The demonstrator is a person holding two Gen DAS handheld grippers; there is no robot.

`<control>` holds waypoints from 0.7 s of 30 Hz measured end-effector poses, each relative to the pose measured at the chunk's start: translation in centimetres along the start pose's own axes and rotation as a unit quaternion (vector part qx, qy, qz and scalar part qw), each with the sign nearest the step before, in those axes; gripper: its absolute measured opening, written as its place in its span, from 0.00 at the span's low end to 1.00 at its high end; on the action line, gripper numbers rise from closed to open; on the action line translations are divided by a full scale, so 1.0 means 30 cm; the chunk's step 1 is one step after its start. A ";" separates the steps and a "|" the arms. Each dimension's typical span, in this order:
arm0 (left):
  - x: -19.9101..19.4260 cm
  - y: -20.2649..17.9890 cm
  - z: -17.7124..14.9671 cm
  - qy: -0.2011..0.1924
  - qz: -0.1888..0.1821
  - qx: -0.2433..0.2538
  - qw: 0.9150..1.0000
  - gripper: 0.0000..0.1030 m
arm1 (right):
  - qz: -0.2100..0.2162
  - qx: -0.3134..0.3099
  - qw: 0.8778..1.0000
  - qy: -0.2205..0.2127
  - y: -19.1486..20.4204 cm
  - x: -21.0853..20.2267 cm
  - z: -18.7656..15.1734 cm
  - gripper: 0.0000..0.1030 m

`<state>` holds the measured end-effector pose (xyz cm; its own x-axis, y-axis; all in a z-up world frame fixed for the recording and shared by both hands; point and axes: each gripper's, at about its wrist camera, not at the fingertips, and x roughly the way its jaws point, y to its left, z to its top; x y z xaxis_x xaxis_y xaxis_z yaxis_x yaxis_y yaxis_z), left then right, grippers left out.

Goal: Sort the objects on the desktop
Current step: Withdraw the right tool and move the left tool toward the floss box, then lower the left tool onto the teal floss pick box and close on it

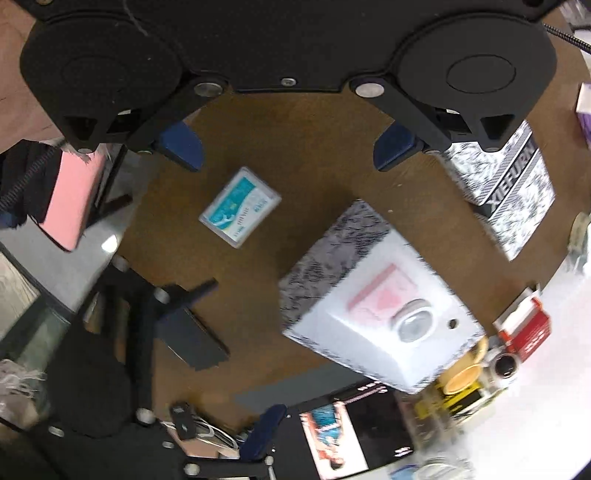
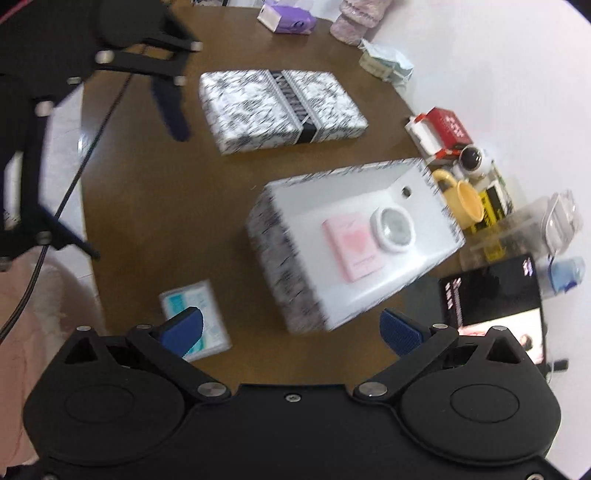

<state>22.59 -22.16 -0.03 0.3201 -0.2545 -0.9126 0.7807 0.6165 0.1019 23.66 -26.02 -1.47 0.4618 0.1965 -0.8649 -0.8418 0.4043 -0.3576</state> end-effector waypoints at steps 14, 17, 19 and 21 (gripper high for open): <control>0.236 -0.147 -0.003 0.012 -0.036 0.106 0.994 0.97 | 0.026 0.062 0.997 0.037 0.207 0.043 -0.203 1.00; 0.293 -0.160 0.003 0.015 -0.037 0.118 0.992 0.97 | 0.038 0.068 0.996 0.039 0.237 0.064 -0.231 1.00; 0.328 -0.165 0.006 0.014 -0.035 0.123 0.992 0.97 | 0.045 0.072 0.996 0.037 0.250 0.078 -0.248 1.00; 0.356 -0.171 0.009 0.012 -0.036 0.131 0.991 0.96 | 0.050 0.075 0.995 0.038 0.262 0.091 -0.263 1.00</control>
<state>22.15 -28.25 -10.21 0.2487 -0.2708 -0.9300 0.9144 0.3821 0.1333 16.11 -29.36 -9.43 0.3515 0.1770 -0.9193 -0.8282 0.5167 -0.2171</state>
